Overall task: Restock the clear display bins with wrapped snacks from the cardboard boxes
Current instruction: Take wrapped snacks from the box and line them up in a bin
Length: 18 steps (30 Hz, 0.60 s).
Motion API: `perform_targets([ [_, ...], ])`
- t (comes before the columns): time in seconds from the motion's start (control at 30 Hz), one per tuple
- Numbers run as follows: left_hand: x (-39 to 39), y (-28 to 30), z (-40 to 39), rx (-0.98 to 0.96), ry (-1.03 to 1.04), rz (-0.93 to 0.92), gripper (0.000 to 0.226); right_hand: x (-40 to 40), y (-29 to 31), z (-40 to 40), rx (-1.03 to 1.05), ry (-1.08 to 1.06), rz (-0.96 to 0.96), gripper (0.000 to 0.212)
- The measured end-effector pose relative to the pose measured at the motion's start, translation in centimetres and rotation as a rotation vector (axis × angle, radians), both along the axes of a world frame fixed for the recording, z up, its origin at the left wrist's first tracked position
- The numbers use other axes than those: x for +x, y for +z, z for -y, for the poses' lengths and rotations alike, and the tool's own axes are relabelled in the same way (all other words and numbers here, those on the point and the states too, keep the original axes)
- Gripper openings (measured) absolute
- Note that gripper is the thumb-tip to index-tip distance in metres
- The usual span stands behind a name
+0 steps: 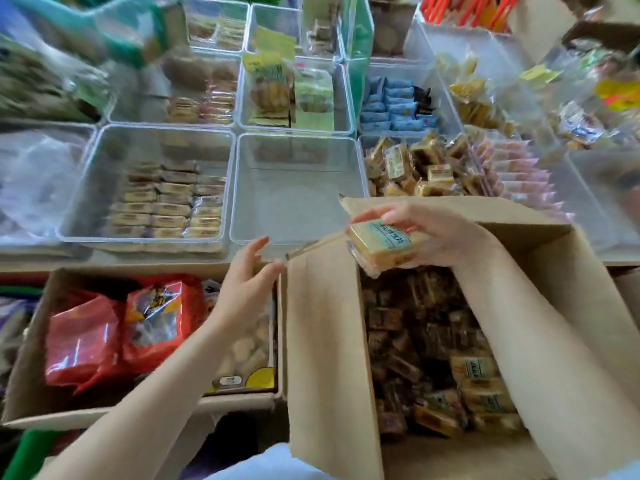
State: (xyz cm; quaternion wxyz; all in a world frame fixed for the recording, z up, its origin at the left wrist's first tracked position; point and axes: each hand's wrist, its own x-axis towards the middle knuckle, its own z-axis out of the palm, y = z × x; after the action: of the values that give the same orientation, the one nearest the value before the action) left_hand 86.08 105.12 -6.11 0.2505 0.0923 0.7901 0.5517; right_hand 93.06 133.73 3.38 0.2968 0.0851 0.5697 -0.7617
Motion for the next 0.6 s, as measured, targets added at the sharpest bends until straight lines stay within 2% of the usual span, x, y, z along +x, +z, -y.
perform_targets([
  [0.1,-4.7,-0.7,2.7,-0.171,0.025,-0.157,0.050,-4.9,-0.1,4.6,-0.062,-0.146,-0.039,0.034],
  [0.2,-10.4,-2.4,6.0,-0.321,0.048,-0.286,0.051,-10.3,-2.0,8.8,-0.082,-0.257,0.034,0.028],
  [0.3,-16.3,-4.6,9.2,-0.525,0.048,-0.397,0.051,-15.1,-5.2,13.1,-0.002,-0.330,0.127,0.029],
  [0.4,-21.4,-6.8,11.8,-0.743,-0.056,-0.515,0.051,-19.7,-7.9,16.7,0.088,-0.502,0.192,0.023],
  [0.47,-23.7,-8.3,13.4,-0.846,-0.119,-0.518,0.052,-23.1,-9.4,17.9,0.243,-0.553,0.160,0.015],
  [0.6,-25.1,-9.4,14.5,-0.869,-0.186,-0.447,0.060,-29.6,-11.9,18.4,0.892,-0.483,-0.156,0.023],
])
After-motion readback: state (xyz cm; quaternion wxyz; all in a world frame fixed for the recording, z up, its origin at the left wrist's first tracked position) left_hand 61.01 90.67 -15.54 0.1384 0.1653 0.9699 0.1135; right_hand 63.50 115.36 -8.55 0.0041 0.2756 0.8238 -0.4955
